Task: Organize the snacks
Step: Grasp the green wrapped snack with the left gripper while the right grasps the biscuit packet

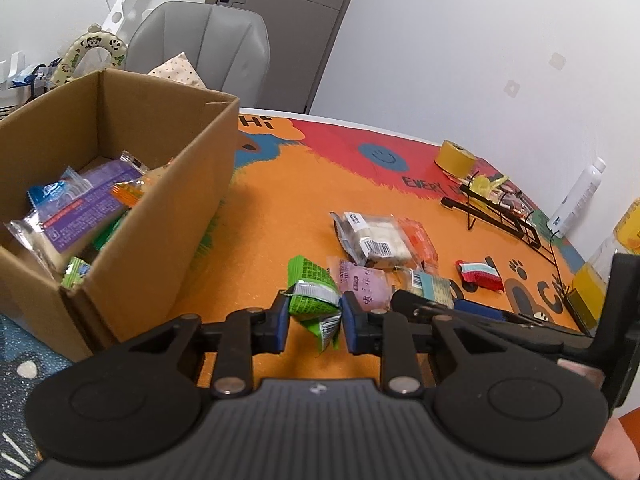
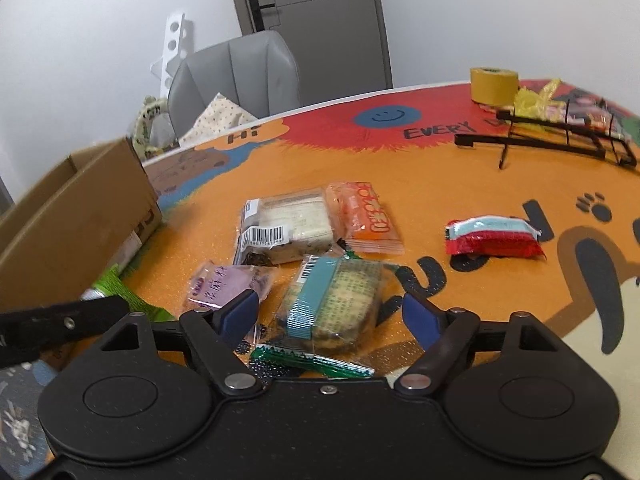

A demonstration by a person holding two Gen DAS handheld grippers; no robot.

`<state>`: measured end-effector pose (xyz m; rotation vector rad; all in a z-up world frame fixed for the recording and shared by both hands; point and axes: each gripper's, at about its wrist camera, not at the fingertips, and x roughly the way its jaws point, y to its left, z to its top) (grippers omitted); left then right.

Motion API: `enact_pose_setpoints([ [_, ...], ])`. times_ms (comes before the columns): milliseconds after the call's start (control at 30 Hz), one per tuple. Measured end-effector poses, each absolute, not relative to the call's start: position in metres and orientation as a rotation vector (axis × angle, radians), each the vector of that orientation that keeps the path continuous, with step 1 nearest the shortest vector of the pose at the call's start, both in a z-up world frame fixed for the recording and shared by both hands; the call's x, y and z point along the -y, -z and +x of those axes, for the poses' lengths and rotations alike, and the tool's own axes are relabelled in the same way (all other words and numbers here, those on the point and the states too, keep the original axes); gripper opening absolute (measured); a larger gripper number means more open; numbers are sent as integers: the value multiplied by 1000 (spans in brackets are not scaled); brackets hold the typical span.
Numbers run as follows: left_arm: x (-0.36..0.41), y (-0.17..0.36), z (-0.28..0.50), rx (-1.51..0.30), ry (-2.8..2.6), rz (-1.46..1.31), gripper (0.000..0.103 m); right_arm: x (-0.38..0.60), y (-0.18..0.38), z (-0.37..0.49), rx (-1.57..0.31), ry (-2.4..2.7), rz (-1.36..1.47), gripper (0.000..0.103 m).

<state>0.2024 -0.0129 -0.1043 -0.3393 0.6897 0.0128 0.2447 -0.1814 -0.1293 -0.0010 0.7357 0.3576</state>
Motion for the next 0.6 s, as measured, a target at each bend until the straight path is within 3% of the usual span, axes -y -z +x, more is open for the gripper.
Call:
enact_pose_setpoints([
  [67,11,105,202,-691,-16,-343,26,180,129,242,-729,-339,-38,66],
  [167,9,105,201,-690,-23,-343,26,185,128,239,-725,-308,-66,47],
  [600,10,85,190,-640,-4,-337,26,200,98,221,-712,-354,5,46],
])
